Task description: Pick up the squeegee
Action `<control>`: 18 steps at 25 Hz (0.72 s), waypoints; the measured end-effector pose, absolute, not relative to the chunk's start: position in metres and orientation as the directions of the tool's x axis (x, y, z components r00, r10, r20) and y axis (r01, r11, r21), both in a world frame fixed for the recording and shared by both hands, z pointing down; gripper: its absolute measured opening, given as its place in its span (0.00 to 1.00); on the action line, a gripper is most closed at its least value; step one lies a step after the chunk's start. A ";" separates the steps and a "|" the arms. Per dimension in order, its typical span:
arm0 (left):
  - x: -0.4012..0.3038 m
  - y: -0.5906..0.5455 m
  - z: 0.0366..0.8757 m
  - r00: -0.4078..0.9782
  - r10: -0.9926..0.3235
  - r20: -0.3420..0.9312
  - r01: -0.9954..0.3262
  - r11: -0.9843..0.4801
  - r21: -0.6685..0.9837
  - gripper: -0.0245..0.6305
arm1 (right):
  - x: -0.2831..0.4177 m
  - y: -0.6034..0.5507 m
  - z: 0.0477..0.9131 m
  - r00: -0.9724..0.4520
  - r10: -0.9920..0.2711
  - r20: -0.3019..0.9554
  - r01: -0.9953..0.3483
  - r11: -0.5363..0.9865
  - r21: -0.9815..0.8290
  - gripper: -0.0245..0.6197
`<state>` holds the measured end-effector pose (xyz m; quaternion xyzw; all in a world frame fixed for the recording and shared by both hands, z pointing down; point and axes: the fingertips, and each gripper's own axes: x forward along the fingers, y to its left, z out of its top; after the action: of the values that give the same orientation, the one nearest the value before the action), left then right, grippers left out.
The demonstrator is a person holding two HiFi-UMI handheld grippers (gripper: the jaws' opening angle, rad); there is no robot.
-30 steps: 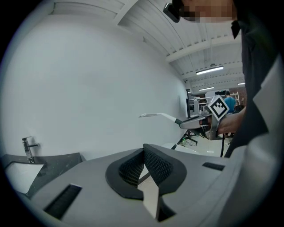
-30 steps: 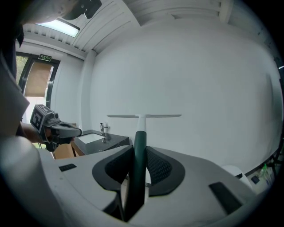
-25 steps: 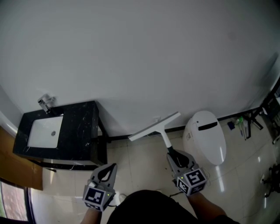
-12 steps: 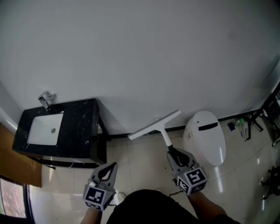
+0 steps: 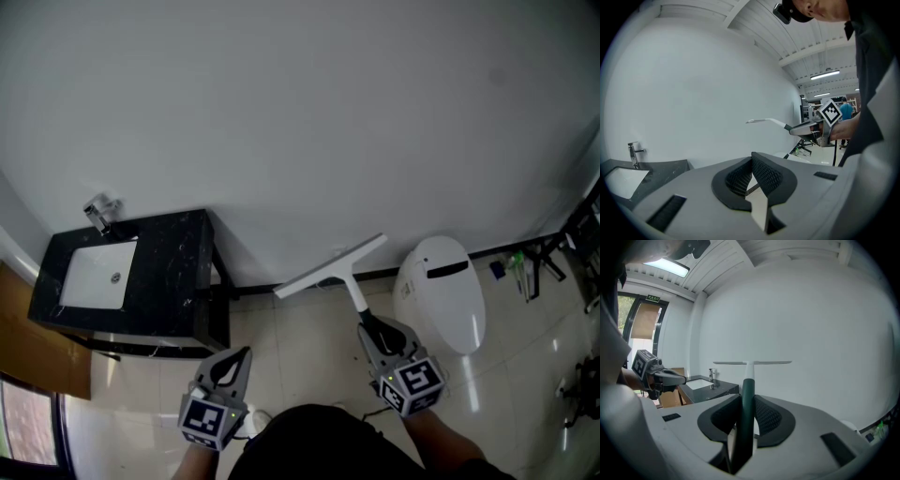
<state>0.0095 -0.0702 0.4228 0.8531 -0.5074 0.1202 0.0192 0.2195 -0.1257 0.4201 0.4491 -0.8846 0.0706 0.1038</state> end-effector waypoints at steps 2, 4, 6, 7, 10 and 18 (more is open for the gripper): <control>0.009 -0.070 0.423 0.460 -0.860 0.223 -0.867 -0.488 -0.096 0.04 | 0.219 -0.126 0.420 -0.576 -0.779 0.249 -0.808 0.589 -0.026 0.19; 0.009 -0.070 0.423 0.460 -0.859 0.222 -0.866 -0.490 -0.099 0.04 | 0.219 -0.125 0.419 -0.575 -0.779 0.250 -0.808 0.589 -0.021 0.19; 0.009 -0.070 0.423 0.460 -0.860 0.222 -0.867 -0.489 -0.100 0.04 | 0.218 -0.126 0.417 -0.577 -0.778 0.251 -0.805 0.593 -0.012 0.19; 0.008 -0.071 0.422 0.459 -0.860 0.221 -0.867 -0.488 -0.100 0.04 | 0.217 -0.126 0.417 -0.580 -0.775 0.251 -0.803 0.596 -0.013 0.19; 0.007 -0.071 0.422 0.458 -0.861 0.220 -0.867 -0.487 -0.100 0.04 | 0.216 -0.125 0.418 -0.578 -0.776 0.252 -0.805 0.593 -0.022 0.19; 0.007 -0.069 0.421 0.456 -0.862 0.220 -0.868 -0.485 -0.103 0.04 | 0.215 -0.124 0.415 -0.591 -0.769 0.245 -0.794 0.607 -0.009 0.19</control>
<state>0.0075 -0.0692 0.4211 0.8532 -0.5071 0.1218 0.0120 0.2148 -0.1240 0.4145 0.4391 -0.8899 0.0585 0.1086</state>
